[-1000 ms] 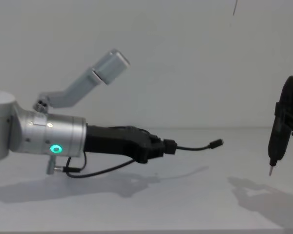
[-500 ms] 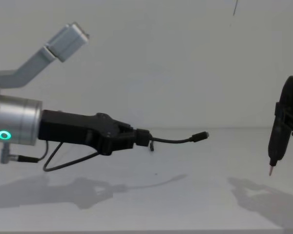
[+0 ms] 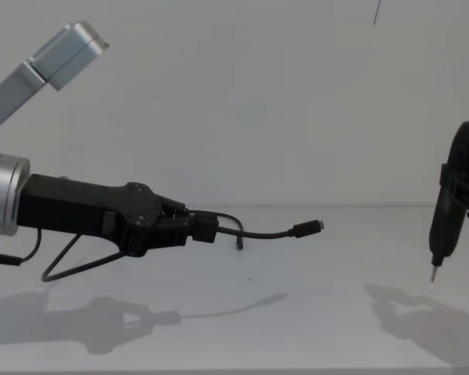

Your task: Pick up the data cable with the one hand.

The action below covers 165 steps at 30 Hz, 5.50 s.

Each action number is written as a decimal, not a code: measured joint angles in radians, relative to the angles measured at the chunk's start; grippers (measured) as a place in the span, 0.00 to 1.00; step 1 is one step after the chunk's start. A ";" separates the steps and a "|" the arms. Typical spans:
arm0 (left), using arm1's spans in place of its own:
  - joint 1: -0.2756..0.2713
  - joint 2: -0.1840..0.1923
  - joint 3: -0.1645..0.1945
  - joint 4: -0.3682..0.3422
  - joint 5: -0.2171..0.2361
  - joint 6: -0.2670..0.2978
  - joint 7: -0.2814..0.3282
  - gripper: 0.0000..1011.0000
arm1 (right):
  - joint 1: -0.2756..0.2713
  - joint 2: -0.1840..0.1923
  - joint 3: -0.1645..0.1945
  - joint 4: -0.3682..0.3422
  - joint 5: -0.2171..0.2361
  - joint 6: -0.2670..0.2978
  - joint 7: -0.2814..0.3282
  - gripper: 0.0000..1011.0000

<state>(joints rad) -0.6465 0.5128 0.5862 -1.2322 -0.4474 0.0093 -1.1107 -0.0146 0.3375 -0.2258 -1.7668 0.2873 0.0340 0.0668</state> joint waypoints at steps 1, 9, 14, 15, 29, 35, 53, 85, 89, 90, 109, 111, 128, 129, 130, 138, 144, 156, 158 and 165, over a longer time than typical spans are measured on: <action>0.002 0.002 0.000 -0.003 -0.001 0.001 0.000 0.04 | 0.000 0.000 0.000 0.000 0.000 0.000 0.000 0.27; 0.014 0.017 0.000 -0.026 -0.010 0.009 -0.003 0.04 | -0.001 -0.007 0.007 -0.004 0.013 0.000 0.008 0.27; 0.019 0.024 0.000 -0.036 -0.014 0.012 -0.004 0.04 | -0.002 -0.018 0.017 -0.010 0.042 0.002 0.022 0.27; 0.020 0.024 0.000 -0.038 -0.014 0.012 -0.004 0.04 | -0.002 -0.022 0.020 -0.013 0.053 0.004 0.027 0.27; 0.026 0.032 0.001 -0.049 -0.019 0.016 -0.006 0.04 | 0.003 -0.053 0.037 -0.059 0.169 0.052 0.084 0.27; 0.026 0.033 0.001 -0.051 -0.019 0.017 -0.006 0.04 | 0.003 -0.054 0.040 -0.078 0.202 0.072 0.100 0.27; 0.028 0.034 0.001 -0.054 -0.020 0.017 -0.006 0.04 | 0.001 -0.049 0.043 -0.102 0.288 0.109 0.135 0.27; 0.028 0.035 0.001 -0.054 -0.020 0.017 -0.006 0.04 | 0.006 -0.048 0.027 -0.068 0.364 0.091 0.165 0.27; 0.028 0.035 0.001 -0.054 -0.020 0.017 -0.006 0.04 | 0.008 -0.047 0.025 -0.060 0.369 0.085 0.166 0.27; 0.028 0.035 0.001 -0.054 -0.020 0.017 -0.006 0.04 | 0.009 -0.047 0.025 -0.058 0.369 0.084 0.166 0.27; 0.028 0.035 0.001 -0.054 -0.020 0.017 -0.006 0.04 | 0.027 -0.046 0.016 -0.022 0.405 0.079 0.166 0.27; 0.028 0.035 0.001 -0.054 -0.020 0.017 -0.006 0.04 | 0.029 -0.045 0.014 -0.019 0.409 0.079 0.167 0.27; 0.028 0.035 0.001 -0.054 -0.020 0.017 -0.006 0.04 | 0.048 -0.035 0.004 -0.002 0.433 0.078 0.178 0.27; 0.028 0.035 0.001 -0.054 -0.020 0.017 -0.006 0.04 | 0.049 -0.035 0.003 -0.002 0.434 0.078 0.178 0.27; 0.028 0.035 0.001 -0.054 -0.020 0.017 -0.006 0.04 | 0.049 -0.034 0.002 -0.001 0.435 0.078 0.179 0.27; 0.028 0.035 0.001 -0.054 -0.020 0.017 -0.006 0.04 | 0.059 -0.030 -0.005 0.004 0.443 0.073 0.181 0.27; 0.028 0.035 0.001 -0.054 -0.020 0.017 -0.006 0.04 | 0.065 -0.027 -0.011 0.007 0.450 0.071 0.185 0.27; 0.028 0.035 0.001 -0.054 -0.020 0.017 -0.006 0.04 | 0.076 -0.021 -0.026 0.014 0.458 0.066 0.187 0.27; 0.028 0.035 0.001 -0.054 -0.020 0.017 -0.006 0.04 | 0.079 -0.021 -0.029 0.016 0.459 0.066 0.187 0.27; 0.028 0.035 0.001 -0.054 -0.020 0.017 -0.006 0.04 | 0.083 -0.018 -0.037 0.019 0.460 0.064 0.186 0.27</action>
<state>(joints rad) -0.6186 0.5479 0.5870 -1.2863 -0.4673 0.0265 -1.1164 0.0686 0.3193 -0.2630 -1.7476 0.7476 0.0982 0.2526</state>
